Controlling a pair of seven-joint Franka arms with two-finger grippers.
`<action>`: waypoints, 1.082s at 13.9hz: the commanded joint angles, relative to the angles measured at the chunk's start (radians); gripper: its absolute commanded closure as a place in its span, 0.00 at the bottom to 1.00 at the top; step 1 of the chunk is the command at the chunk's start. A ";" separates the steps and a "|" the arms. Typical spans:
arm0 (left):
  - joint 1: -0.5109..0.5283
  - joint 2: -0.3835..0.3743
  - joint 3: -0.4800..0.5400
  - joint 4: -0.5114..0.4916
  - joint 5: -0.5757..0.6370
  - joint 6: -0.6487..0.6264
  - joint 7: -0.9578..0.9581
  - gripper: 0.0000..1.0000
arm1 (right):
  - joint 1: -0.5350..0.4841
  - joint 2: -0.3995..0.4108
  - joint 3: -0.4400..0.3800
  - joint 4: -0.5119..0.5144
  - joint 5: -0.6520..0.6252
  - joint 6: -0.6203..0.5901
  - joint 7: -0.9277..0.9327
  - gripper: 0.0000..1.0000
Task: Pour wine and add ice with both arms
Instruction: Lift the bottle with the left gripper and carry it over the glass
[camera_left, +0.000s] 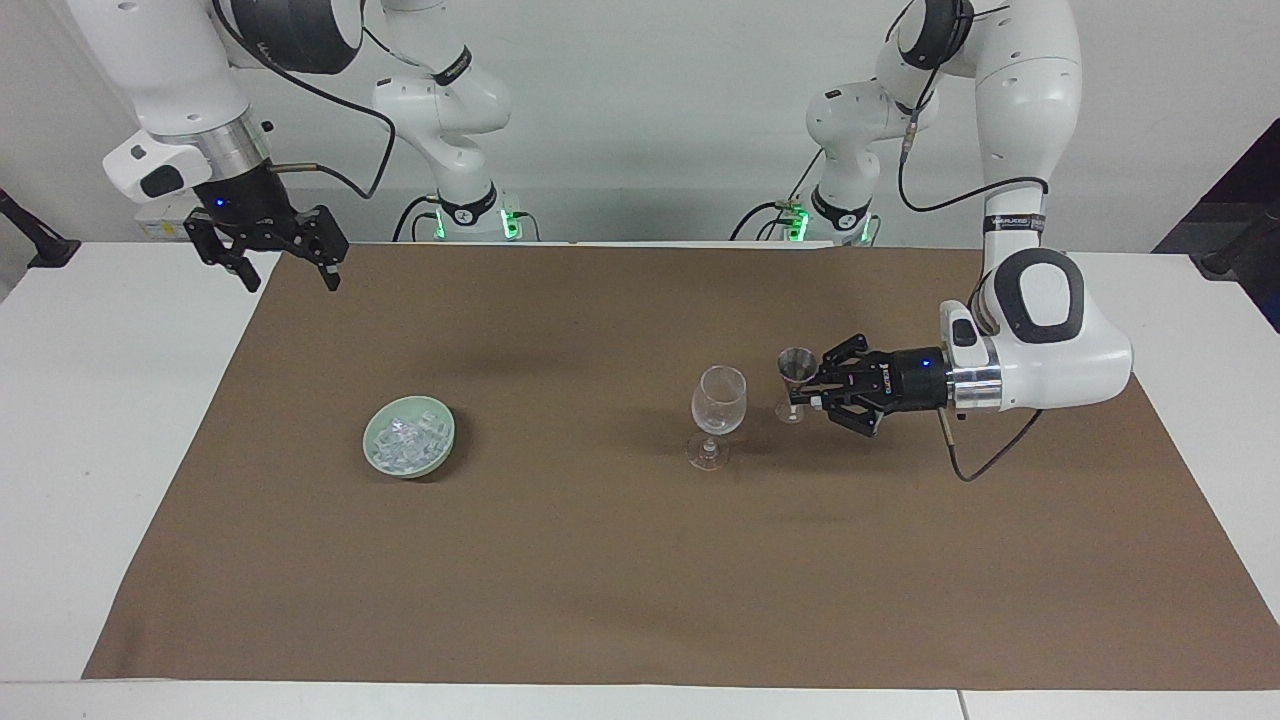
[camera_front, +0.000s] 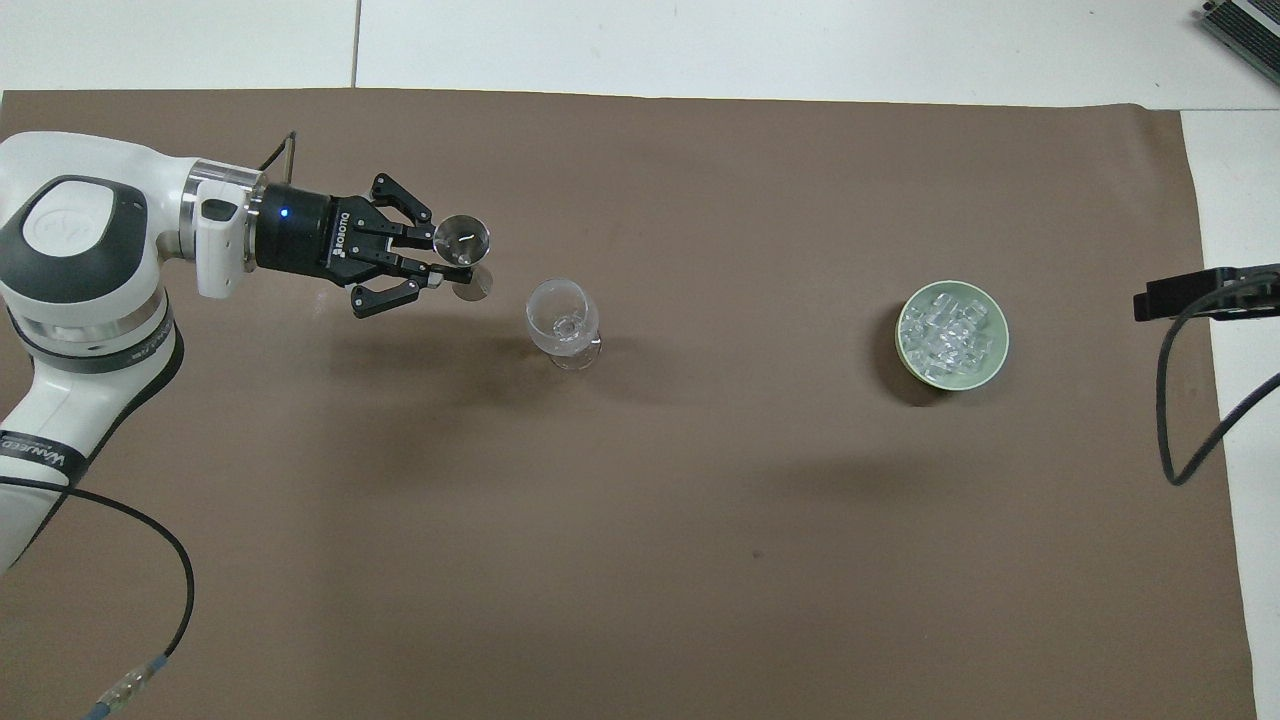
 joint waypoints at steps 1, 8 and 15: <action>-0.016 -0.061 0.023 -0.060 0.022 0.023 -0.011 1.00 | 0.002 -0.014 -0.001 -0.009 0.008 0.005 0.019 0.00; -0.019 -0.127 0.030 -0.121 0.089 0.066 -0.077 1.00 | 0.000 -0.014 -0.001 -0.009 0.008 0.005 0.019 0.00; -0.068 -0.142 0.031 -0.118 0.160 0.123 -0.167 1.00 | 0.000 -0.014 -0.001 -0.009 0.008 0.005 0.019 0.00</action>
